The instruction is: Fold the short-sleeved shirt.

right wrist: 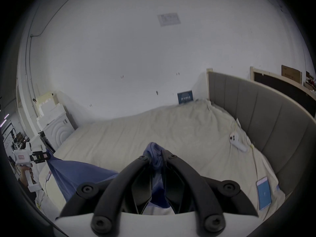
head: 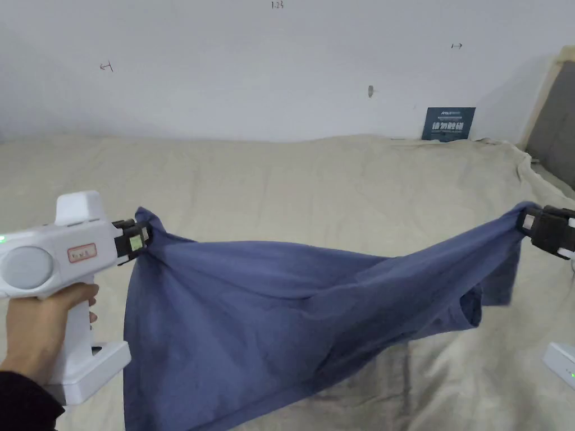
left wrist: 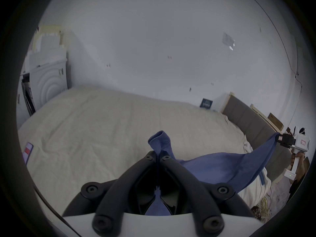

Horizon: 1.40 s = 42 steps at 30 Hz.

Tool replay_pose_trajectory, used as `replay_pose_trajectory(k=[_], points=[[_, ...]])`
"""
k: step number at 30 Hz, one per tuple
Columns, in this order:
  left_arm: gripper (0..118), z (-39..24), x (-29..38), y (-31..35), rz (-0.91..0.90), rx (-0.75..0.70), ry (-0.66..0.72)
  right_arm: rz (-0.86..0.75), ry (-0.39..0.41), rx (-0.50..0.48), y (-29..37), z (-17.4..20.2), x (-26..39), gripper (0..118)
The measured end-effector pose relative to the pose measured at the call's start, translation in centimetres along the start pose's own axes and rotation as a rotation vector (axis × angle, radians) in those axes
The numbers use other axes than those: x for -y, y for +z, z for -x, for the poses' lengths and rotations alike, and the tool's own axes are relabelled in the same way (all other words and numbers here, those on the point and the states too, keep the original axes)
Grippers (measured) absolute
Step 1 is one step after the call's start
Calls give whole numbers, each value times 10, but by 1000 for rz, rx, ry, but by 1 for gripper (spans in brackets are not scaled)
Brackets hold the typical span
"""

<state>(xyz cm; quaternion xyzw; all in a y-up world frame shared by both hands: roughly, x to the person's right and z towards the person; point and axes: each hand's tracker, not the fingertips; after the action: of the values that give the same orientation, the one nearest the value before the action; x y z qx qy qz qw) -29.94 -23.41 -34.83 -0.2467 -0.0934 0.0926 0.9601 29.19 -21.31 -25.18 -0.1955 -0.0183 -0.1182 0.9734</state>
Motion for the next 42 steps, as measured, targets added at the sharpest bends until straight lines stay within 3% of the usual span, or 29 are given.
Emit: replay_pose_trajectory(k=[11, 18, 21, 26, 34, 42], points=[[0, -9, -132, 18, -206, -56, -72, -166, 63, 21, -23, 29, -113, 8], [0, -1, -203, -6, -279, -78, -46, -215, 68, 32, -62, 32, -166, 8], [0, -3, -228, -20, -311, -83, -43, -240, 10, 1, -82, 36, -192, 8], [0, -14, -257, -42, -375, -131, -102, -298, 43, 21, -111, 50, -225, 8], [0, -6, -232, -76, -355, -138, -139, -303, 94, 26, -136, 41, -203, 8], [0, 14, -129, -112, -211, -136, -98, -82, 46, 58, -168, 8, -94, 8]])
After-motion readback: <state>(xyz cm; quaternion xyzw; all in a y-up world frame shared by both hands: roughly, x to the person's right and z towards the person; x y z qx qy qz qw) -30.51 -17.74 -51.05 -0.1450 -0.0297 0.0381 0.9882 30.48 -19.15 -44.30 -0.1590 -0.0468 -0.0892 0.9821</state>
